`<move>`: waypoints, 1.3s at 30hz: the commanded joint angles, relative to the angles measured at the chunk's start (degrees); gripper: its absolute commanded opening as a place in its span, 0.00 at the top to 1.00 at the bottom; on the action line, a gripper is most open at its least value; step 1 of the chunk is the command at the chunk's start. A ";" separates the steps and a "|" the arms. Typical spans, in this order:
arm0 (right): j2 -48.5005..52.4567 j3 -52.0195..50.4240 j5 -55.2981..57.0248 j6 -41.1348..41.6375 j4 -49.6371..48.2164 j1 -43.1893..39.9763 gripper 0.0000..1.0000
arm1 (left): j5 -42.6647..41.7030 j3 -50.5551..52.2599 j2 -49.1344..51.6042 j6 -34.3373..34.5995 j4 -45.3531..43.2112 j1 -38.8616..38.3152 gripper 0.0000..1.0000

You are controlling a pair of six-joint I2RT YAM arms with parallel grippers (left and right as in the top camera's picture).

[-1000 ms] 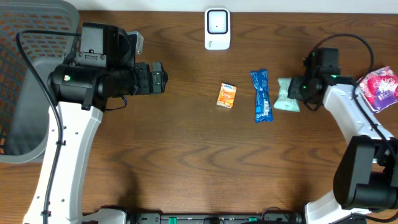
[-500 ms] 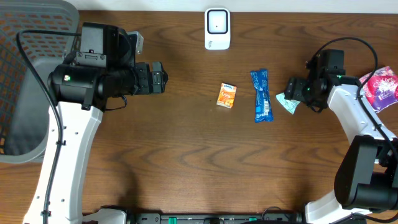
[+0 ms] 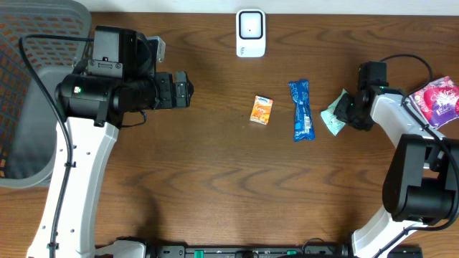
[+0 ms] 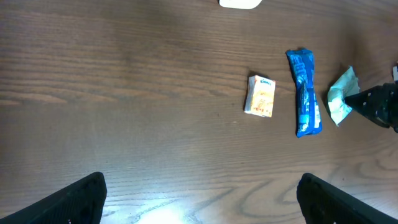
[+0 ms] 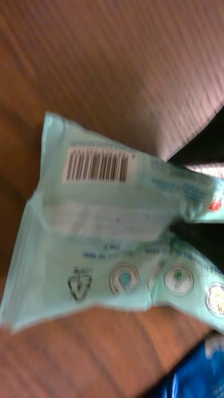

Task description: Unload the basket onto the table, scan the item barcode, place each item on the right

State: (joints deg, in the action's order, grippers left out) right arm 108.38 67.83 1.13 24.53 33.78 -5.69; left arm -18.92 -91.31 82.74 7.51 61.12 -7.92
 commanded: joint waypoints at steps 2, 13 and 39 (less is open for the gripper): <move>3.91 -0.44 -6.25 -8.70 0.24 -0.15 0.98 | 0.52 0.11 0.11 0.09 0.11 0.15 0.02; 3.69 -0.31 -13.66 -38.80 1.57 3.93 0.99 | 0.52 0.11 0.11 0.09 0.11 0.15 0.02; 3.50 12.28 -7.37 -12.00 17.62 6.97 0.99 | 0.52 0.11 0.11 0.09 0.11 0.15 0.02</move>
State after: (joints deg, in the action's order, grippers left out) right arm 111.28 81.95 -8.71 8.49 52.71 0.01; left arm -18.94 -91.31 82.74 7.51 61.12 -7.92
